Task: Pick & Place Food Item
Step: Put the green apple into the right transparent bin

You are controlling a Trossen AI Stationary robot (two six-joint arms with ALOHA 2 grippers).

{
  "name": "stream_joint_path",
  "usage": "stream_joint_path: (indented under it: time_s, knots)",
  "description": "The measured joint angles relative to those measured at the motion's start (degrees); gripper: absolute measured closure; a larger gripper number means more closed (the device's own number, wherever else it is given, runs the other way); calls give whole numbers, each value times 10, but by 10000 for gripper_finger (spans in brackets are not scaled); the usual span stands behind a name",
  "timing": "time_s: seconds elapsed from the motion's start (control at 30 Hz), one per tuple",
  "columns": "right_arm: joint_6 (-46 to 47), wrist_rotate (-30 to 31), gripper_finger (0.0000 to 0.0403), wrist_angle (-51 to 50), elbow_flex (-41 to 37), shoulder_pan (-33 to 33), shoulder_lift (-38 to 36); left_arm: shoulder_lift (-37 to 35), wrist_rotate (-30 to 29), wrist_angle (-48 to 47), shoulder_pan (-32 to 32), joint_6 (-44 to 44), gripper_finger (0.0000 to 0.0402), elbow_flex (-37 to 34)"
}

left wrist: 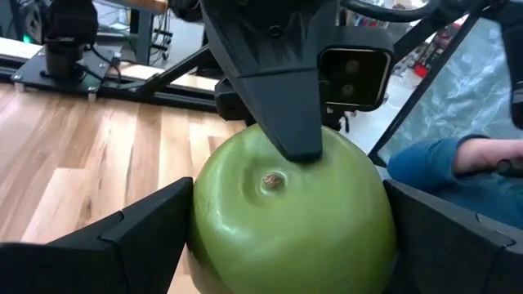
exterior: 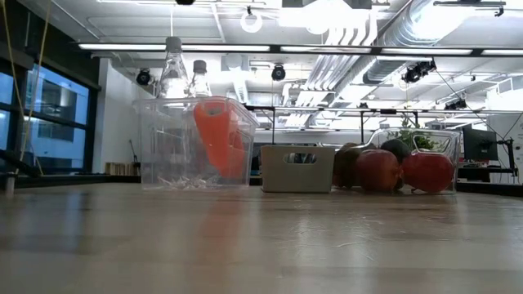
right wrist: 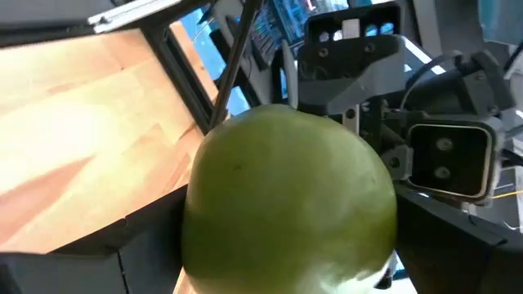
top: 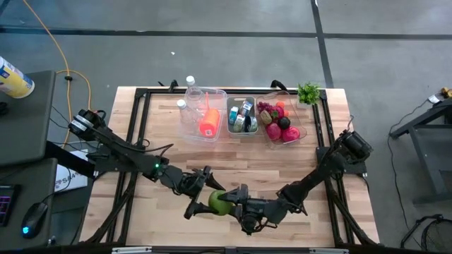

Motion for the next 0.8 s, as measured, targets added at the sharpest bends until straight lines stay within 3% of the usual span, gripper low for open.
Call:
stream_joint_path:
  time_s: [0.17, 0.4, 0.8]
  knots:
    - [1, -13, 46, -28, 0, -18, 0, 0, 8, -11, 15, 2, 37, -1]
    - [-9, 22, 89, -54, 0, -27, -1, -6, 13, -11, 32, 46, 33, -2]
    - [7, 90, 85, -76, 0, -35, -1, -11, 11, -28, 76, 68, 19, -2]
